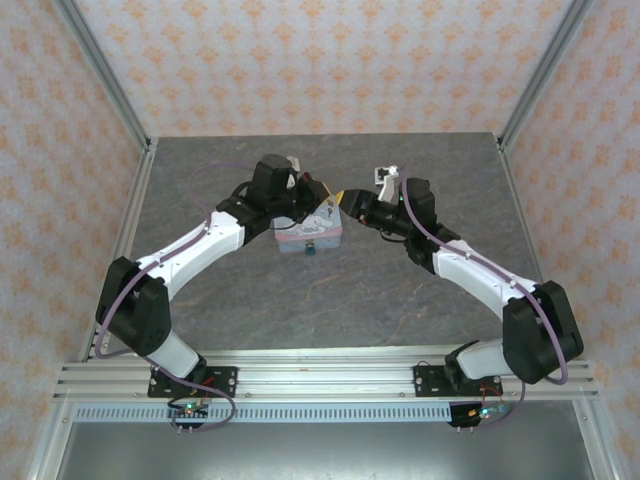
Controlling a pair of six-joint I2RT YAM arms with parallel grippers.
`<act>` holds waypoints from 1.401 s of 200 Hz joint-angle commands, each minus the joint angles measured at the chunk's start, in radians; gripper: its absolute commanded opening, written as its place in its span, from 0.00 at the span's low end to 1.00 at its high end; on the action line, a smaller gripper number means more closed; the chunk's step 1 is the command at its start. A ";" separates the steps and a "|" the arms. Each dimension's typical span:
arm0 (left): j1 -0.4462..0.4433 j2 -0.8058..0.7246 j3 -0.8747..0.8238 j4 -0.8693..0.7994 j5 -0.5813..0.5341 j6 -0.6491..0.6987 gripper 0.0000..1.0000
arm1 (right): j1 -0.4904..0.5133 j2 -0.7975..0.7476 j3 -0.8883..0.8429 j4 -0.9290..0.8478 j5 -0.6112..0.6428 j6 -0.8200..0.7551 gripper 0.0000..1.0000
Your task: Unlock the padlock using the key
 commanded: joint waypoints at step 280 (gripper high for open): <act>0.009 0.024 0.184 -0.308 0.020 -0.027 0.72 | 0.068 -0.027 0.096 -0.378 0.192 -0.433 0.00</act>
